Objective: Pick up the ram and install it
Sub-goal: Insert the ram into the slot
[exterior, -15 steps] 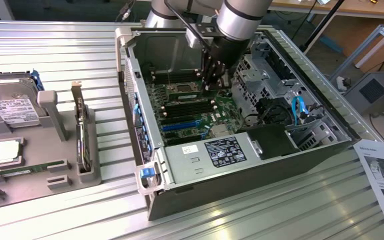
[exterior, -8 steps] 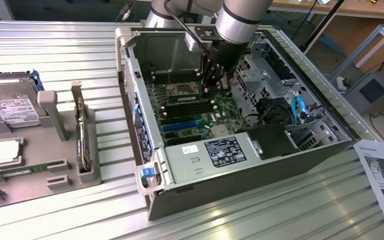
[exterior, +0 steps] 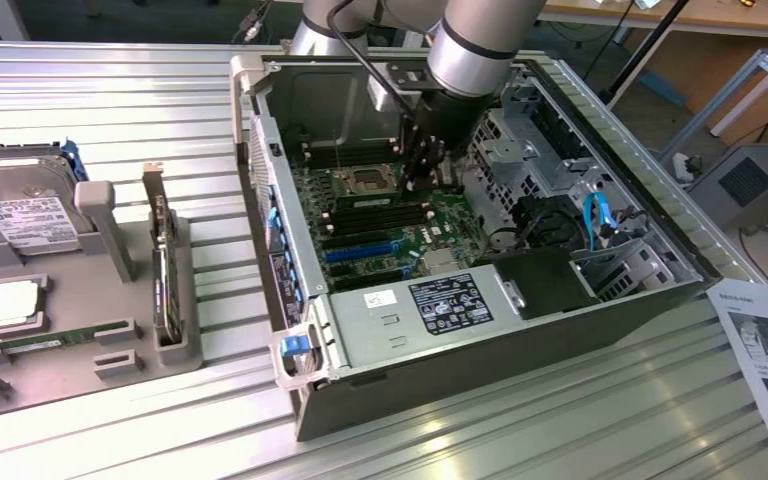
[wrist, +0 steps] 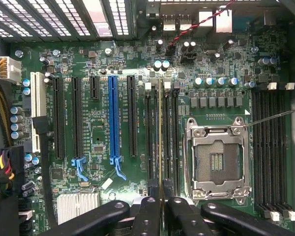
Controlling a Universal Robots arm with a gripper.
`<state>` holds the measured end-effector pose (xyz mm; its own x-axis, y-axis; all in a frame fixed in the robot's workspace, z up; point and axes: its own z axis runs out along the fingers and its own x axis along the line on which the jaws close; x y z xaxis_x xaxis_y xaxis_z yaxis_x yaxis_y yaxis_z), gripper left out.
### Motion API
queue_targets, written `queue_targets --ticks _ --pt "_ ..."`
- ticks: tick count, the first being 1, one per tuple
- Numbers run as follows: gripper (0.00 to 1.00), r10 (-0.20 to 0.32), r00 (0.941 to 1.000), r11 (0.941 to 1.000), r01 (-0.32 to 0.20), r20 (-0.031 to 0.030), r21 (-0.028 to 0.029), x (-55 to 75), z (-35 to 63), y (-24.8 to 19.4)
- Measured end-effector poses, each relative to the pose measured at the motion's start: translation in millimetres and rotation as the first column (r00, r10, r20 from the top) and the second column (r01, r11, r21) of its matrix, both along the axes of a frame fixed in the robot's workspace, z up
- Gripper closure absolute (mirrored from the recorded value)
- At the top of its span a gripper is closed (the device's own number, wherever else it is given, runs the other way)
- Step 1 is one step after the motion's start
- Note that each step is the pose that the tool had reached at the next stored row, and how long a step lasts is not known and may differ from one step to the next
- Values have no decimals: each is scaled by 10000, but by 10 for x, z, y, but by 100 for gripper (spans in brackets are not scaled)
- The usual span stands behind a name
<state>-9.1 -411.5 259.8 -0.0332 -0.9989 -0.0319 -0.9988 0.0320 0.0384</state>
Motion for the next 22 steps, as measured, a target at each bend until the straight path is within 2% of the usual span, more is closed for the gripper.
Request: queue_targets --ticks 7,12,22 --pt "87 1 10000 10000 -1 1 2 5 -22 -3" --pt "87 0 10000 10000 0 0 -1 5 -21 -22" --pt "87 0 10000 10000 0 0 0 5 -38 -24"
